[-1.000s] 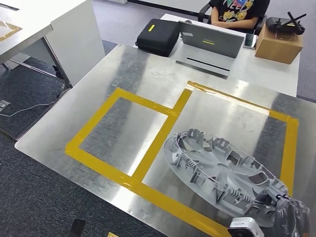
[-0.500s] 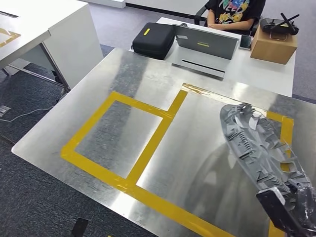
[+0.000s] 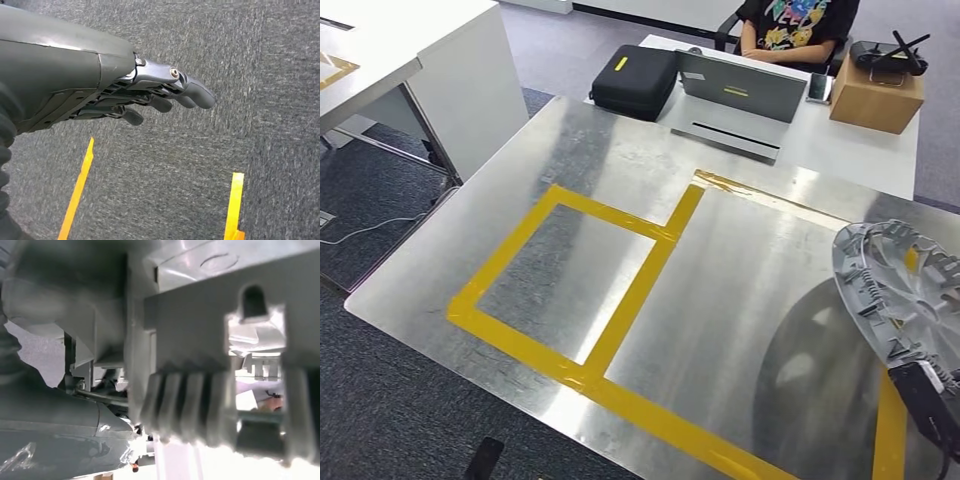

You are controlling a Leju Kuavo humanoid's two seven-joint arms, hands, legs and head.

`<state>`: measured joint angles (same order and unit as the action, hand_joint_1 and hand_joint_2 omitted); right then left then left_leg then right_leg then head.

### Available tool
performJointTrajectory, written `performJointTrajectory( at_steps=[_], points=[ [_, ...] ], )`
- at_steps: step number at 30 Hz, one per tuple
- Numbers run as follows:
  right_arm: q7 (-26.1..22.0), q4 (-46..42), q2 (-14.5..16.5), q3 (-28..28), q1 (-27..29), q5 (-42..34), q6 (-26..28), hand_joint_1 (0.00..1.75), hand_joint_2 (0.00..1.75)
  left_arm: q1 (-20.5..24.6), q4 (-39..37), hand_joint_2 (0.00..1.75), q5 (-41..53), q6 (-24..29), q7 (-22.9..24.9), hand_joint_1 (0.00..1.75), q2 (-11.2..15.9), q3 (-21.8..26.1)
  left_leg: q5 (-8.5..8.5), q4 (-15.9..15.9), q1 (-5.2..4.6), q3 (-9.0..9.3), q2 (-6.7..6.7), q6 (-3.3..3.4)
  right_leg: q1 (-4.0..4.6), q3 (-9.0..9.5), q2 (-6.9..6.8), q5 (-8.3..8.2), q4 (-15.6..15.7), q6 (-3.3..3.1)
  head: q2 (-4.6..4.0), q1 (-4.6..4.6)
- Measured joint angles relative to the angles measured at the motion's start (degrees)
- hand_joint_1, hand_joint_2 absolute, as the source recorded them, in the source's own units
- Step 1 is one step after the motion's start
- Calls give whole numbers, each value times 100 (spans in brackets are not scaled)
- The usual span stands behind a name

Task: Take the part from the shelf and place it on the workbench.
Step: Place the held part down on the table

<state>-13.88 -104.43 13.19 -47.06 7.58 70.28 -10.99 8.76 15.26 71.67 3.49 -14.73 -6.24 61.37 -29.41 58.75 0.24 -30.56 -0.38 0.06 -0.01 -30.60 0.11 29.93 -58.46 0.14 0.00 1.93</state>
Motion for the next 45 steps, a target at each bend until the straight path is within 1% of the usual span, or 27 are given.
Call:
performJointTrajectory(
  at_steps=[5, 10, 13, 15, 18, 22, 25, 28, 32, 45],
  points=[
    [-13, 8, -51, 274, 85, 200, 220, 0, 175, 28, 0, 175, -2, 24, 0, 0, -1, -65, -6, 0, -4, -1, 8, 10, -3, -4, 6, 0, 4, 1, 0, -1],
    [13, 56, -63, 530, 169, 329, 279, 0, 175, 50, 0, 175, 7, 30, 1, 0, -3, -98, -5, 0, -4, -4, 11, 13, -3, -9, 5, -1, 4, 3, 0, -2],
    [57, 87, -64, 835, 274, 556, 400, 0, 175, 60, 0, 175, 33, 33, 20, 0, -9, -128, -4, 0, -3, -10, 11, 14, -3, -13, 5, -1, 3, 3, 0, -3],
    [169, 91, -73, 1183, 348, 715, 545, 0, 175, 76, 0, 175, 48, 37, 38, 0, -24, -161, -4, 0, -2, -11, 11, 14, -2, -16, 7, 0, 2, 3, 0, -3],
    [469, 91, -137, 1908, 455, 840, 782, 0, 175, 110, 0, 175, 67, 47, 51, 0, -54, -227, -3, -1, -2, -12, 11, 13, -2, -19, 7, 1, 0, 1, 0, -3],
    [893, 91, -355, 2937, 535, 798, 1038, 0, 175, 144, 0, 175, 69, 61, 57, 0, -82, -285, -3, -1, 0, -12, 11, 13, -1, -22, 7, 2, 0, 1, 0, -3],
    [986, 91, -473, 3373, 580, 769, 1073, 0, 175, 148, 0, 175, 69, 62, 59, 0, -88, -317, -3, -1, 1, -14, 11, 13, -1, -22, 7, 4, 0, 3, 0, -3],
    [1014, 91, -544, 3582, 608, 755, 1079, 0, 175, 148, 0, 175, 69, 63, 59, 0, -89, -345, -4, -1, 0, -16, 11, 13, -1, -23, 7, 4, 0, 3, 0, -2],
    [1017, 91, -598, 3724, 634, 754, 1080, 0, 175, 148, 0, 175, 69, 63, 59, 0, -87, -372, -4, -1, -2, -18, 11, 14, -3, -23, 7, 4, 0, 3, 0, -2],
    [1017, 91, -634, 3840, 649, 754, 1080, 0, 175, 148, 0, 175, 69, 62, 59, 0, -86, -376, -4, -1, -2, -18, 11, 14, -3, -27, 7, 4, 0, 3, 0, -3]
  ],
)
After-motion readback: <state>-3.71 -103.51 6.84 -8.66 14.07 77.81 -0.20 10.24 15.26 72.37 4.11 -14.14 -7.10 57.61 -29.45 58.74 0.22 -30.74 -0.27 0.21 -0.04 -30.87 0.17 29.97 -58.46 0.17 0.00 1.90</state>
